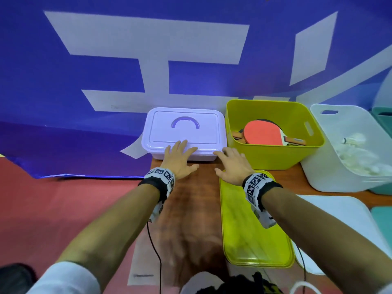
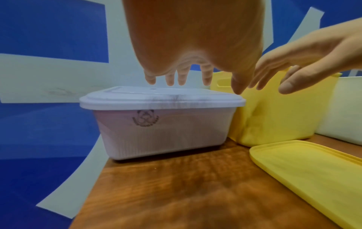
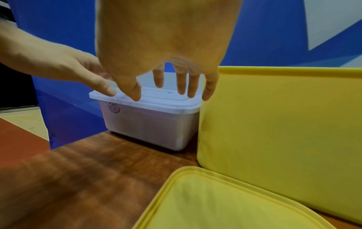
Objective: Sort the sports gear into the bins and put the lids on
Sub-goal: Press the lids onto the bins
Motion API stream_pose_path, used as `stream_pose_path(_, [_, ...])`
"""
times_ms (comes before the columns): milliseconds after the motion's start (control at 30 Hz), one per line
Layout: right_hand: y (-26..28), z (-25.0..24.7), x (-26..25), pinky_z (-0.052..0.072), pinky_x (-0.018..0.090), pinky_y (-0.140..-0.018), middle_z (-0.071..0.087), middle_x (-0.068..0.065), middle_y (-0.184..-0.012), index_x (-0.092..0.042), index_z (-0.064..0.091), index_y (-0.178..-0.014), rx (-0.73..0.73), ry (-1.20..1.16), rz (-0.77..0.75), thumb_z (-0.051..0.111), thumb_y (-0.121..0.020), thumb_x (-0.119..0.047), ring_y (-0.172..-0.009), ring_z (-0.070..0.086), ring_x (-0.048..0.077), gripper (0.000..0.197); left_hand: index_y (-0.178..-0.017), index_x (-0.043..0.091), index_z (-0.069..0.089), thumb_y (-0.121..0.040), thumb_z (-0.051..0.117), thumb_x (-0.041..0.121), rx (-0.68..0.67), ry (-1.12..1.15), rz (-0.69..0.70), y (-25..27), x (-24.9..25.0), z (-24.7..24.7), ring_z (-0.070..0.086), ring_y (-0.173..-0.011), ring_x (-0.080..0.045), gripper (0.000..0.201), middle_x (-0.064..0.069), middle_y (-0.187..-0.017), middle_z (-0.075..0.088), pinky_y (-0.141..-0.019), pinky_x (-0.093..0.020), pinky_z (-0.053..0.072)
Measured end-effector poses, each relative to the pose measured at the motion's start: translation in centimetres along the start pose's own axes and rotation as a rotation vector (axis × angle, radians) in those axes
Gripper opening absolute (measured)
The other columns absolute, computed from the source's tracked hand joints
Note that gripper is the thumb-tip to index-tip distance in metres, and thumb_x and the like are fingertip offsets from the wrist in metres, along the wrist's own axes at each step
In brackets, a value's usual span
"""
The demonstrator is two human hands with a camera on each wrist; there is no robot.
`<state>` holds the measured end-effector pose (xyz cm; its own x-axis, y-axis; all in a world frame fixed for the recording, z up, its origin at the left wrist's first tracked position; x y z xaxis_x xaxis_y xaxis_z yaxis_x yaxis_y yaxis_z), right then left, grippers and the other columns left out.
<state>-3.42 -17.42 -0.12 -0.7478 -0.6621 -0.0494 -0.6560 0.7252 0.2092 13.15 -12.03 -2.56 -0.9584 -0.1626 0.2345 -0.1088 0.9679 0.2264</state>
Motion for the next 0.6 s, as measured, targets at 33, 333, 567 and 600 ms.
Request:
stream_pose_path(33, [0.9, 0.3, 0.6, 0.033, 0.044, -0.100, 0.032, 0.008, -0.148, -0.027, 0.029, -0.149, -0.003, 0.006, 0.011, 0.048, -0.092, -0.050, -0.135, 0.029, 0.029, 0.064, -0.153, 0.037, 0.021, -0.093, 0.046, 0.059, 0.004, -0.004, 0.010, 0.3, 1.0, 0.4, -0.007, -0.151, -0.023, 0.068, -0.003, -0.164, -0.003, -0.120, -0.050, -0.004])
stream_pose_path(333, [8.7, 5.8, 7.2, 0.028, 0.051, -0.110, 0.018, 0.009, -0.158, -0.028, 0.019, -0.153, -0.194, -0.042, 0.098, 0.048, -0.095, -0.053, -0.145, 0.018, 0.029, 0.069, -0.153, 0.034, 0.020, -0.093, 0.047, 0.059, -0.071, -0.044, 0.078, 2.9, 9.3, 6.0, -0.008, -0.151, -0.023, 0.070, -0.006, -0.164, -0.003, -0.120, -0.049, -0.004])
stream_pose_path(567, [14.5, 13.2, 11.5, 0.015, 0.059, -0.114, -0.004, 0.009, -0.163, -0.033, 0.007, -0.155, -0.405, -0.065, 0.150, 0.047, -0.087, -0.070, -0.149, -0.003, 0.034, 0.087, -0.154, 0.040, 0.010, -0.090, 0.048, 0.065, -0.318, -0.017, 0.082, 5.6, 13.7, 13.3, -0.011, -0.150, -0.023, 0.078, -0.001, -0.164, -0.010, -0.120, -0.050, -0.002])
stream_pose_path(600, [15.1, 14.1, 11.9, 0.014, 0.059, -0.115, -0.006, 0.010, -0.163, -0.034, 0.007, -0.155, -0.412, -0.065, 0.157, 0.048, -0.085, -0.073, -0.149, -0.005, 0.035, 0.090, -0.154, 0.041, 0.009, -0.089, 0.048, 0.067, -0.342, -0.009, 0.077, 6.0, 14.2, 14.2, -0.012, -0.150, -0.022, 0.080, -0.001, -0.164, -0.012, -0.120, -0.050, -0.002])
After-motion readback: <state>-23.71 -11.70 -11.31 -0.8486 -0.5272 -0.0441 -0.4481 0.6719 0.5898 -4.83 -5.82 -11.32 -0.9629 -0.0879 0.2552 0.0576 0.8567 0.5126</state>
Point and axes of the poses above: each hand's wrist, its own y-axis away from the middle knuckle, its own z-axis out of the palm, x = y × z, the point moved 8 cm from there along -y, towards the middle knuckle
